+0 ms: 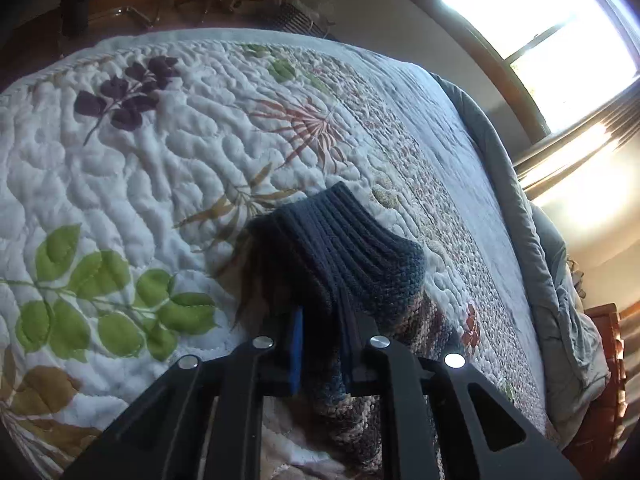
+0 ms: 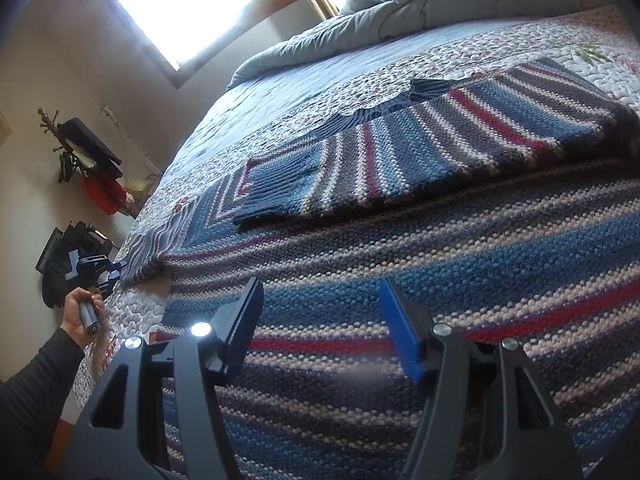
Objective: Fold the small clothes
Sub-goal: 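Lift the sleeve and fold it across the body toward the collar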
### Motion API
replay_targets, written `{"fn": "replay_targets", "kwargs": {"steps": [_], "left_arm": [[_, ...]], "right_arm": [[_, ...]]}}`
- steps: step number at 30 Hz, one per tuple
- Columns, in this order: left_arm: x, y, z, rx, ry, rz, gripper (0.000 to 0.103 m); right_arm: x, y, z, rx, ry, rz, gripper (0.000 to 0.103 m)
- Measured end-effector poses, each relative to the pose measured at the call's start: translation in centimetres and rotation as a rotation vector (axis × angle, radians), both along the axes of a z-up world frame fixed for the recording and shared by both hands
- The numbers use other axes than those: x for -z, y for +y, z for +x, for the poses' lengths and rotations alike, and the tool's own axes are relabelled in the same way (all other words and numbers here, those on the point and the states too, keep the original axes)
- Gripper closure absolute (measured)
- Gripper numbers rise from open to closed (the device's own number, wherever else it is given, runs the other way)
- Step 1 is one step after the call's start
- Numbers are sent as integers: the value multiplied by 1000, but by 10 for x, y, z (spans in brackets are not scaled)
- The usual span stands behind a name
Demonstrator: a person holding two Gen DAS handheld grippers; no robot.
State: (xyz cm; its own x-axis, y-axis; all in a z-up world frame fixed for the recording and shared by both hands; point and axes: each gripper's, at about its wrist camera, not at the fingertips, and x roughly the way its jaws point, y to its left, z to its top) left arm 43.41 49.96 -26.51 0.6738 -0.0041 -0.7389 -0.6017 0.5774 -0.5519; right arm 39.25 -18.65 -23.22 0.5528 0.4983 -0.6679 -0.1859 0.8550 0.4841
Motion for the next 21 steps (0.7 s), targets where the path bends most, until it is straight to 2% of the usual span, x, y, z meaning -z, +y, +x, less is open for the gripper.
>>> {"fn": "replay_targets", "kwargs": {"steps": [4,8,17,21], "left_arm": [[-27,-10,-14,-31,-72,39,93],[-74,-33,-25,-20,-144,117,93],[-194,-115,-18,117,-291,202,94],[-234,-156,-6,201,-327,245,94]], "right_arm": [[0,-2,1,2,3,9,42],[-2,-6,2,6,5,28,42],[-10,-18,2,11,4,80,41],[-17,-27,1,19,-4,105,41]]}}
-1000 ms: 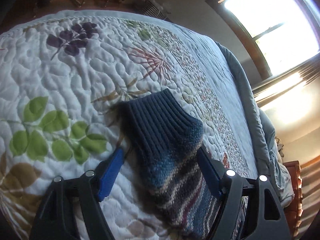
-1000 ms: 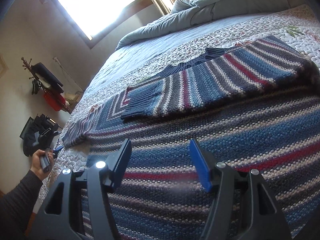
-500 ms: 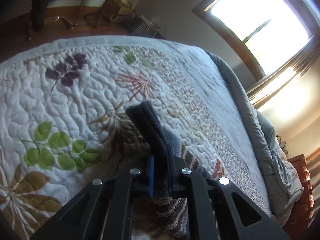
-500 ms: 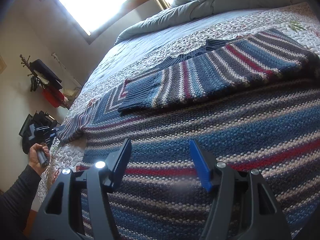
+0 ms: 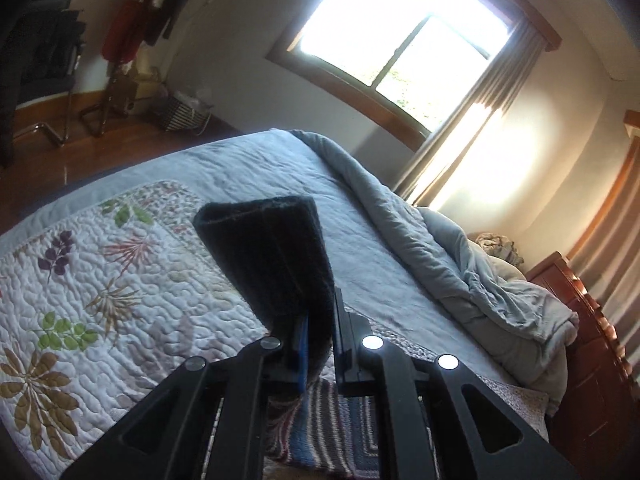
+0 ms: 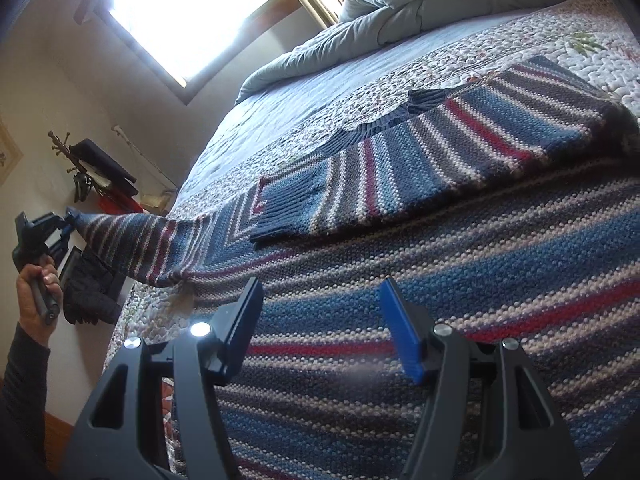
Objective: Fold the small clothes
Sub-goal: 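Lift the sleeve and fold it across the body toward the collar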
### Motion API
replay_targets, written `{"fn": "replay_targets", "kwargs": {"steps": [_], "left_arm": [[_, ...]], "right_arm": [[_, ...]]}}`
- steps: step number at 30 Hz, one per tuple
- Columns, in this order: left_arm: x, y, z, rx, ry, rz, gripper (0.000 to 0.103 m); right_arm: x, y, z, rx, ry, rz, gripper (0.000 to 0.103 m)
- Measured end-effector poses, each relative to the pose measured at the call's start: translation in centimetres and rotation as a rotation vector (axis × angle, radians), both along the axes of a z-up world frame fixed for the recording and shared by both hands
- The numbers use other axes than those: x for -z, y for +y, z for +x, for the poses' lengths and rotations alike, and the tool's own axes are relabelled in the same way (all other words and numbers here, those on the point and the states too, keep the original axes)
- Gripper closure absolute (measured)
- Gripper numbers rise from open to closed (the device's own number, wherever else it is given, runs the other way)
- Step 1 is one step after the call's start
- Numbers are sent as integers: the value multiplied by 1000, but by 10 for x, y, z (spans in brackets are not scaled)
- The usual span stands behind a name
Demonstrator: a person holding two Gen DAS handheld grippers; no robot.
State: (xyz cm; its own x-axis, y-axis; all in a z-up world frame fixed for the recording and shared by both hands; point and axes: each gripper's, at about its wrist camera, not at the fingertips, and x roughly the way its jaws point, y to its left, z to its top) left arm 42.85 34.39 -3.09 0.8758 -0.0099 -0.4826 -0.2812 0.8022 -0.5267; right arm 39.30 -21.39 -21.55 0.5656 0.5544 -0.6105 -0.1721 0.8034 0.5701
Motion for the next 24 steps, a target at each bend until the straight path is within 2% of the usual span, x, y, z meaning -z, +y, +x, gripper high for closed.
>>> {"fn": "replay_targets", "kwargs": {"steps": [6,15,20,24], "left_arm": [[-31,-50,13,67,-21,31,94],[-48,-135,39,148,-36,47,94],[-43,-192,54,205,-42,42,94],[-27,-235,64,238,-36,54,94]], "right_arm": [[-7,-18,0,30,-2,46,41],[-16,-37,-3,40,-10,90,41],[-22,-59,-8,65,-23,106,41],[-26,-77,-11,93,-28,119,41]]}}
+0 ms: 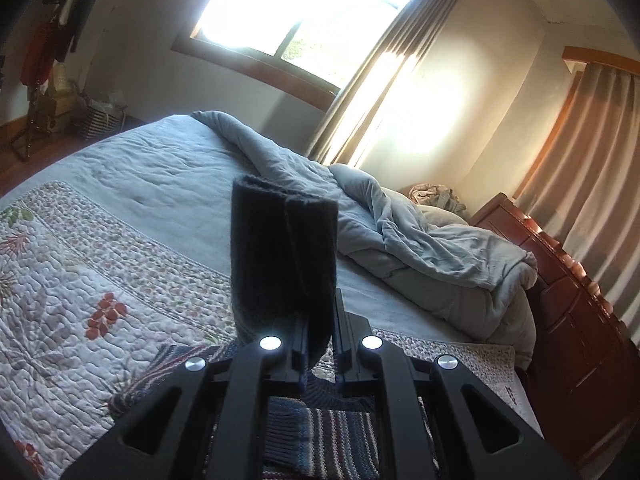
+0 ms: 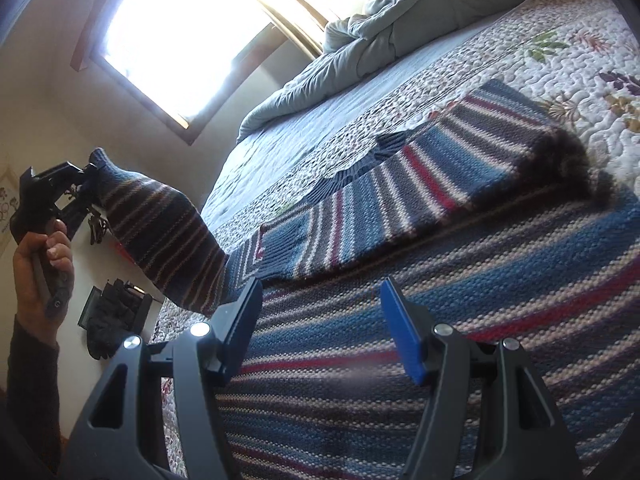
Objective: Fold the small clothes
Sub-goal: 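Lift the sleeve and fold it across the body toward the collar, then open the left gripper to release the cuff near the collar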
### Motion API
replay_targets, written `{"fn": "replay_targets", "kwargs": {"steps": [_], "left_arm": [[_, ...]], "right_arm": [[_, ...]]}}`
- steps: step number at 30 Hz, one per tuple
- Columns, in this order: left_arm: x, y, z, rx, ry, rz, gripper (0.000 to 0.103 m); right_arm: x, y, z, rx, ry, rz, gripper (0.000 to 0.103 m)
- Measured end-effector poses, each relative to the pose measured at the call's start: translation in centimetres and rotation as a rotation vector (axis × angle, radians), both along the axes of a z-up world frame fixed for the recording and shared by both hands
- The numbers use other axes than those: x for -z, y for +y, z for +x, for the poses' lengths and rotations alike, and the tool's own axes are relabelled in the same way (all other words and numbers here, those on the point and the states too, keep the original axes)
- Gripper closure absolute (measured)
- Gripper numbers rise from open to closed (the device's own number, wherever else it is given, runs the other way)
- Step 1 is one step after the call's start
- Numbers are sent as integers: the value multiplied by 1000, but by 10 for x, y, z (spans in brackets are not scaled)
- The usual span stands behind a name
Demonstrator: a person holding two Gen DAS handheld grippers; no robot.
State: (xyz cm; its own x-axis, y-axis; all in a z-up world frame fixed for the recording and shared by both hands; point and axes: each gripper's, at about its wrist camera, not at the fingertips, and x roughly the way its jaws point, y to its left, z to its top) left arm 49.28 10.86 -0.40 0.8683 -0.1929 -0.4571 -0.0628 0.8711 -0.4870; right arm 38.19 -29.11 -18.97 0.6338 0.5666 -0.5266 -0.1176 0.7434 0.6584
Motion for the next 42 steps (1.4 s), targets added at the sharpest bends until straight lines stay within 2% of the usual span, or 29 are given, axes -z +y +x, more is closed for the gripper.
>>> {"fn": "replay_targets", "kwargs": {"steps": [3,8,11,19,24,26,28,30,32,36,37,39,42], "left_arm": [[17,-34,8,12,-2,43,94],[65,-87,20,37,52,15,94],[93,-119,21,51,75,48,94],[167,-193,29,72,186,88,94],[194,-223,31,103,243,113,93],[204,-231,33,149,280,96,84],[208,-232,28,209,298,46,46],[203,-224,14,239,261,16,26],[194,-208,-3,289,242,-4,24],[195,-163,-51,325,277,-42,20],[199,-147,-71,320,286,-44,20],[204,-125,-102,310,280,-36,19],[212,-99,-143,277,264,46,17]], "right_arm": [[-3,-12,-4,18,-8,5,41],[-6,-28,-7,39,-11,17,41],[-8,-35,-9,51,-10,32,41],[-10,-53,-9,86,-7,64,40],[-7,-59,-10,98,0,69,40],[-5,-60,-9,100,5,62,39],[-1,-63,-9,102,10,88,34],[4,-66,-7,99,27,147,20],[14,-66,-4,83,59,223,16],[19,-63,4,51,94,268,17],[18,-62,6,35,95,290,20],[12,-59,15,-8,89,341,34],[11,-53,48,-10,129,393,48]]}}
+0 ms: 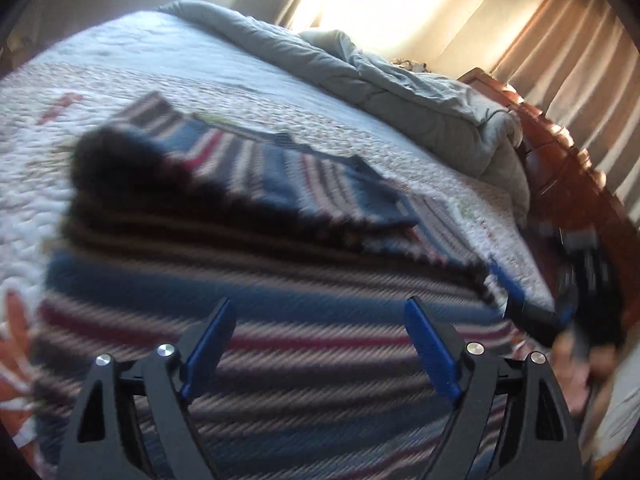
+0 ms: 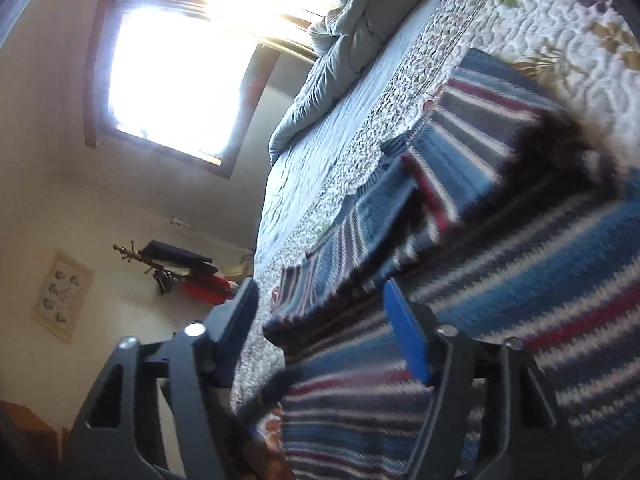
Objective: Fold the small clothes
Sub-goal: 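Open the left gripper to release the cuff near the collar, then grasp the sweater hem with the right gripper and fold it toward the collar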
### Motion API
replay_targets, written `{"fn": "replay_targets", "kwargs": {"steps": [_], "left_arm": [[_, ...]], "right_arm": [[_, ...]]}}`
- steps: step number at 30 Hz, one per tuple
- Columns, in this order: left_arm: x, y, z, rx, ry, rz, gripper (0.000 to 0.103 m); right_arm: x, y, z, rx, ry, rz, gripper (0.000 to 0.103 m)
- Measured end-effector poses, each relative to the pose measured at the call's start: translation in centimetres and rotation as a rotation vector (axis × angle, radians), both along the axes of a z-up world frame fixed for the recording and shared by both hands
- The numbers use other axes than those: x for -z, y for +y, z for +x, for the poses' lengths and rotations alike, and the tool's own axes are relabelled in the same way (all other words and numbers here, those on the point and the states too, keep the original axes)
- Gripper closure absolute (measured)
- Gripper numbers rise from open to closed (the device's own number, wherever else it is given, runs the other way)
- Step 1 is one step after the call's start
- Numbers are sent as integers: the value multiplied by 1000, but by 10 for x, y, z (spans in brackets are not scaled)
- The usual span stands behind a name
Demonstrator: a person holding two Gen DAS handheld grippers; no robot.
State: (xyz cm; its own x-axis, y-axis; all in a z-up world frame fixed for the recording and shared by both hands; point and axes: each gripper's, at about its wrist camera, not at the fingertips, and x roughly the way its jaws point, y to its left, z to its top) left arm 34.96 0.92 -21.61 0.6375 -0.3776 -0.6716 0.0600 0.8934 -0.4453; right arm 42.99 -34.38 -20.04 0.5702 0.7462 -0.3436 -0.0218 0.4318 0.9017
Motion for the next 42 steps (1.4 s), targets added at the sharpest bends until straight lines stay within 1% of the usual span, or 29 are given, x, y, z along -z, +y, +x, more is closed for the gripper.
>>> {"fn": "replay_targets", "kwargs": {"steps": [1,2,3,4,5,6,8,9,11,14,17,19,20,21,22,23,26,29,34,38,42], "left_arm": [[2,5,-10,-9,-10,32,17],[4,8,-16,-18,-20,62,17],[5,10,-18,-27,-17,88,17],[6,11,-17,-29,7,104,17],[5,12,-17,-26,19,94,17],[3,12,-17,-17,27,69,17],[-4,12,-21,0,-2,51,16],[-9,11,-25,-3,-30,64,15],[-11,10,-32,3,-59,101,14],[-13,11,-35,0,-73,148,14],[-12,15,-34,3,-60,127,14],[-10,18,-34,-2,-51,131,14],[-10,18,-33,-4,-49,138,14],[-10,19,-33,-6,-49,145,14],[-10,20,-33,-7,-49,149,14],[-10,20,-33,-5,-50,148,14],[-10,23,-33,-3,-50,148,14],[-8,27,-32,-14,-43,142,14],[-6,27,-32,-17,-40,147,14],[-7,25,-33,-14,-48,161,14],[-6,24,-33,-13,-44,162,14]], "right_arm": [[5,5,19,-10,31,0,51],[9,10,33,-17,60,-4,57],[15,13,46,-16,91,-13,60],[24,18,61,-9,137,-36,61],[32,21,71,2,182,-61,64],[42,23,81,24,235,-81,64],[53,25,91,55,294,-132,64],[56,25,94,63,303,-142,65],[60,26,101,83,317,-163,66],[58,29,109,110,318,-180,66],[54,35,113,118,316,-212,65],[52,39,114,123,312,-239,67],[52,41,117,126,310,-255,75],[50,43,119,127,308,-278,85],[51,45,123,127,303,-295,91],[51,45,124,127,297,-306,93],[44,50,131,119,268,-351,94],[30,53,134,114,232,-391,95],[1,53,141,113,172,-453,95],[-19,35,137,122,135,-494,95],[-19,15,129,137,142,-513,95]]}}
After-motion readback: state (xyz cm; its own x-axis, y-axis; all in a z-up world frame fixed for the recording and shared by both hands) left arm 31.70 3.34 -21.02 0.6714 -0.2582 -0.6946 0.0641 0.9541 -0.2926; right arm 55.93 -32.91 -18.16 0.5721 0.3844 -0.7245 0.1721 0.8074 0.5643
